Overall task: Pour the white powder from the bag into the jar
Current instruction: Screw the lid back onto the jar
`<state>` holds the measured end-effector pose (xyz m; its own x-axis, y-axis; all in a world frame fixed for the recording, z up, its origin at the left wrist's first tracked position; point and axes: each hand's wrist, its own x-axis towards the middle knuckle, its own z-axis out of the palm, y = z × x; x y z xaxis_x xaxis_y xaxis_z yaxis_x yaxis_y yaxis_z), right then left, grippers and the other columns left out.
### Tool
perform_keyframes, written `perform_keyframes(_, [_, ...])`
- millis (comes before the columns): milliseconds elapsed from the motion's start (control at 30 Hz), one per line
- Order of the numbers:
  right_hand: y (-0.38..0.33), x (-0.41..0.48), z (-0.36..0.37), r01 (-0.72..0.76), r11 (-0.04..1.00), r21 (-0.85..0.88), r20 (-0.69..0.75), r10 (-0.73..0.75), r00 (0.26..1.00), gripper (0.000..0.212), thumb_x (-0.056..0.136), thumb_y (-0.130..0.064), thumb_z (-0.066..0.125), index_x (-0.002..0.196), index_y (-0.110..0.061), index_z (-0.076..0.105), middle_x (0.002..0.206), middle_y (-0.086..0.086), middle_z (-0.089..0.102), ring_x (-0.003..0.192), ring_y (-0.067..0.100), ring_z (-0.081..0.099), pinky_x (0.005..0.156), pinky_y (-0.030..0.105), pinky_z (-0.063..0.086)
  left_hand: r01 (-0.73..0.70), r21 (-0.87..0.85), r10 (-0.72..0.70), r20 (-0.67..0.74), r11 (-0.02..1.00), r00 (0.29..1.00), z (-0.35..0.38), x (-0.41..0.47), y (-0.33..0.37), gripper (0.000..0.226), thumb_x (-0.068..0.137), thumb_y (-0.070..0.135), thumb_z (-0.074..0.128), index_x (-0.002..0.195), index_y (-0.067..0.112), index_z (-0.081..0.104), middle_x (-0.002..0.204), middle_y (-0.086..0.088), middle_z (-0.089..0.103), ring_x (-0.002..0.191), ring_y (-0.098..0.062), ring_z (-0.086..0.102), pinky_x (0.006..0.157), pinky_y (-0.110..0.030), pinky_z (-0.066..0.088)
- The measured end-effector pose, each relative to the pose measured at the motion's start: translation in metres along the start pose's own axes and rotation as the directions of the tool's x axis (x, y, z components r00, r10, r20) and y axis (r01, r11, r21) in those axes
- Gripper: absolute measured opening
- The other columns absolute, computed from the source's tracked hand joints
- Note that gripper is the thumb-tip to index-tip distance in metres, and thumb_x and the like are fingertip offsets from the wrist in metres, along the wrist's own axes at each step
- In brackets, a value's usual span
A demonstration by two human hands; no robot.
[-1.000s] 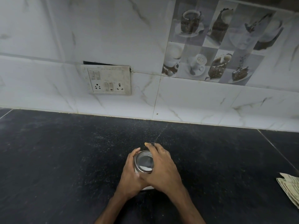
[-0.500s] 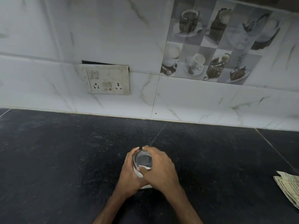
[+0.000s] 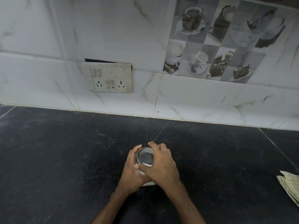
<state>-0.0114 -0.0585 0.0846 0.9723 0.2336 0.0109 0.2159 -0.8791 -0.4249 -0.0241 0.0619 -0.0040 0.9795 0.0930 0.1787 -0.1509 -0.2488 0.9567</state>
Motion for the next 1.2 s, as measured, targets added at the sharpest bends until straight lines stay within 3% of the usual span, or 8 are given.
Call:
perform_keyframes(133, [0.005,0.001,-0.002,0.083,0.988,0.128,0.103,-0.096,0.99,0.09,0.085,-0.036,0.072,0.157,-0.039,0.018,0.163,-0.004,0.028,0.151,0.018,0.021,0.117,0.037,0.03,-0.003,-0.004,0.003,-0.013,1.0,1.0,-0.001,0.001,0.001,0.107,0.052,0.04,0.091,0.142,0.018,0.038,0.138,0.009,0.051,0.126,0.001,0.052,0.103,-0.016,0.042])
perform_keyframes(233, [0.001,-0.003,0.004,0.03,0.996,0.08,-0.044,-0.027,0.999,0.084,0.082,-0.053,0.072,0.152,-0.036,0.03,0.146,-0.008,0.046,0.135,0.014,0.042,0.105,0.032,0.041,-0.004,-0.007,0.003,-0.021,1.0,1.0,0.0,0.0,0.0,0.105,0.052,0.042,0.089,0.141,0.023,0.037,0.136,0.011,0.052,0.124,0.001,0.053,0.102,-0.019,0.044])
perform_keyframes(333, [0.003,-0.005,0.006,-0.039,0.999,0.034,-0.066,0.041,0.997,0.095,0.076,-0.071,0.067,0.153,-0.033,0.027,0.143,-0.005,0.045,0.132,0.016,0.043,0.102,0.034,0.044,-0.007,0.002,0.007,-0.017,1.0,1.0,0.001,0.0,-0.003,0.105,0.051,0.041,0.091,0.14,0.031,0.036,0.136,0.013,0.052,0.124,0.001,0.053,0.099,-0.012,0.043])
perform_keyframes(500, [0.011,0.0,-0.003,0.063,0.987,0.15,0.039,-0.069,0.997,0.087,0.081,-0.039,0.074,0.155,-0.033,0.029,0.158,-0.011,0.037,0.145,0.01,0.033,0.116,0.03,0.033,-0.002,-0.007,0.002,-0.015,1.0,1.0,0.001,0.001,-0.009,0.11,0.049,0.041,0.096,0.141,0.033,0.037,0.137,0.016,0.052,0.126,-0.002,0.054,0.097,-0.01,0.043])
perform_keyframes(700, [0.006,-0.002,0.004,-0.033,0.995,0.093,-0.055,0.038,0.998,0.096,0.071,-0.068,0.073,0.151,-0.032,0.033,0.142,-0.008,0.046,0.132,0.014,0.042,0.102,0.034,0.044,-0.006,0.019,0.006,-0.01,1.0,1.0,0.001,0.001,-0.009,0.109,0.049,0.044,0.093,0.141,0.029,0.036,0.136,0.016,0.052,0.124,0.004,0.052,0.095,-0.006,0.041])
perform_keyframes(867, [0.006,0.0,0.005,0.077,0.989,0.123,-0.011,-0.076,0.997,0.086,0.08,-0.045,0.075,0.153,-0.035,0.031,0.153,-0.013,0.041,0.14,0.012,0.038,0.11,0.03,0.037,-0.003,0.006,0.003,-0.018,1.0,1.0,0.001,0.002,-0.006,0.107,0.052,0.04,0.093,0.141,0.023,0.038,0.137,0.012,0.052,0.125,0.0,0.054,0.099,-0.012,0.043])
perform_keyframes(1033, [0.001,0.001,0.006,-0.019,1.0,-0.019,-0.091,0.018,0.996,0.092,0.072,-0.071,0.07,0.147,-0.032,0.034,0.139,-0.007,0.049,0.128,0.015,0.048,0.1,0.035,0.045,-0.007,0.003,0.007,-0.002,1.0,1.0,0.0,0.0,-0.006,0.105,0.051,0.044,0.091,0.14,0.03,0.036,0.134,0.017,0.052,0.122,0.003,0.054,0.094,-0.01,0.045])
perform_keyframes(1200, [0.005,0.011,-0.003,0.114,0.994,0.002,0.065,-0.114,0.991,0.092,0.078,-0.054,0.074,0.153,-0.032,0.026,0.15,-0.004,0.045,0.139,0.02,0.04,0.109,0.04,0.038,-0.021,0.01,0.021,0.011,1.0,1.0,-0.001,0.001,-0.006,0.106,0.049,0.043,0.092,0.139,0.028,0.039,0.135,0.012,0.052,0.122,0.001,0.055,0.096,-0.016,0.047])
